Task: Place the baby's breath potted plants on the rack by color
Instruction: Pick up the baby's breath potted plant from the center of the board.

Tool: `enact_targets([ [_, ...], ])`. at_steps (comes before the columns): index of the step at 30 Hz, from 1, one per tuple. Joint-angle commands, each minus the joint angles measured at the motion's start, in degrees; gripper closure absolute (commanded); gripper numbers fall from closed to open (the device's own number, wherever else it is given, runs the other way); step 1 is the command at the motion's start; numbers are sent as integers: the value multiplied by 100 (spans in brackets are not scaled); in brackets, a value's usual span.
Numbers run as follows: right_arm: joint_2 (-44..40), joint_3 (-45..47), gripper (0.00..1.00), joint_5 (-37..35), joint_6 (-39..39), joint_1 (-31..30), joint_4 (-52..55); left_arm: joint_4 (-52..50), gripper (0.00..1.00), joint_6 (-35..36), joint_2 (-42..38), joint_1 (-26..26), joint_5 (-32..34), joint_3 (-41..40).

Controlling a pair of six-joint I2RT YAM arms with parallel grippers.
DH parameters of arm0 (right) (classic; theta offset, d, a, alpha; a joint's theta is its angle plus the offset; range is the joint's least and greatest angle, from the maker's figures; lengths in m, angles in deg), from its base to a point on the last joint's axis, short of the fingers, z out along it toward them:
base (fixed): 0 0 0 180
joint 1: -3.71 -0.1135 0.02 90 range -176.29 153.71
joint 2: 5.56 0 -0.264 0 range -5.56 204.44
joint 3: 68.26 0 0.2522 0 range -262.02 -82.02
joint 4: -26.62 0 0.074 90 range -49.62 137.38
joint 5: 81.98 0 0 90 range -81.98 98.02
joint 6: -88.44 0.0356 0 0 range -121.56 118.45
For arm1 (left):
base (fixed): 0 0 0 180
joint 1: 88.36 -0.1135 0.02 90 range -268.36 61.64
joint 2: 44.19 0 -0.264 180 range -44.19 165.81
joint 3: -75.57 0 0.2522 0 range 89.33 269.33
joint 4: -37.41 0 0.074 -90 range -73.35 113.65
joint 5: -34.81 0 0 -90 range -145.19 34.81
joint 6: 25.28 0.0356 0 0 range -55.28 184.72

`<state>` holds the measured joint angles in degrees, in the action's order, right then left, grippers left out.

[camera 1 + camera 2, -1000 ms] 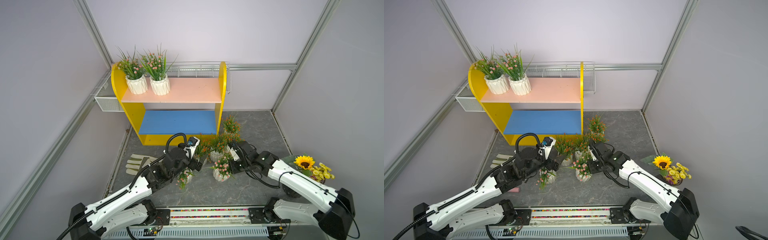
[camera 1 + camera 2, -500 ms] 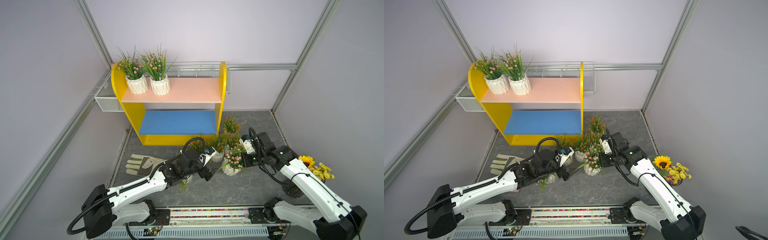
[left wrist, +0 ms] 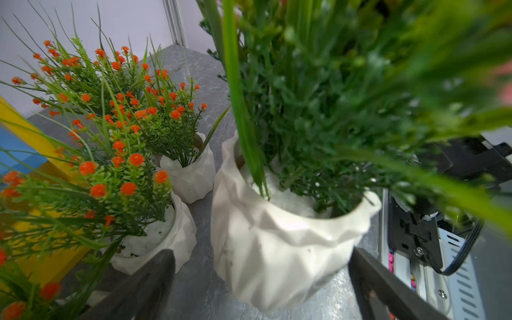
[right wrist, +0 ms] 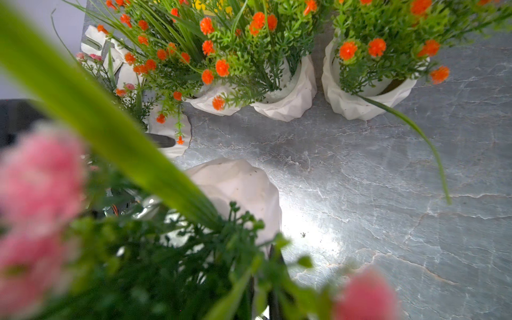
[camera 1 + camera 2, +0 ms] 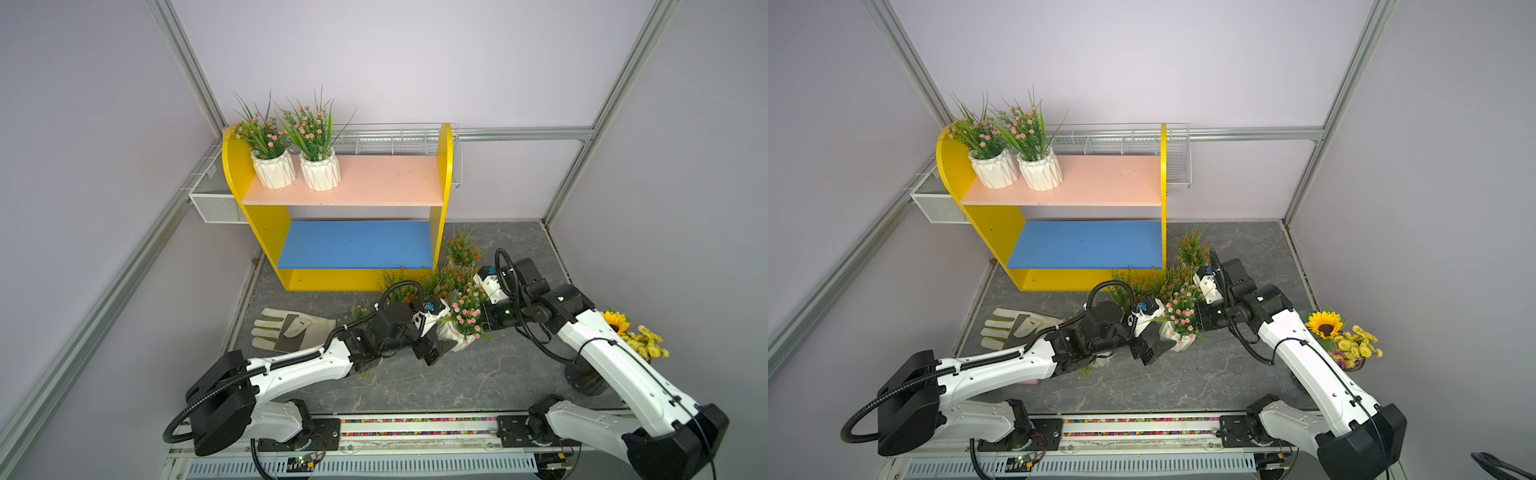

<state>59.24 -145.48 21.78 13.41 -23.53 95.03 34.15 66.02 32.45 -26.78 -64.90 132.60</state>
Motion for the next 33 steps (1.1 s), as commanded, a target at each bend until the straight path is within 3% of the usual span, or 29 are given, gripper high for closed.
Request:
enact_targets([
  [1,-11,-202,89,473,68,9,-424,429,0,-99,157,48,-109,83],
  [19,42,-228,89,690,414,-333,-769,1217,0,-442,664,100,-76,129],
  [28,121,-210,89,762,124,-605,-842,1417,0,-363,717,100,-564,51],
  [33,71,-209,89,911,59,-631,-833,1684,0,-379,549,108,-375,-205],
])
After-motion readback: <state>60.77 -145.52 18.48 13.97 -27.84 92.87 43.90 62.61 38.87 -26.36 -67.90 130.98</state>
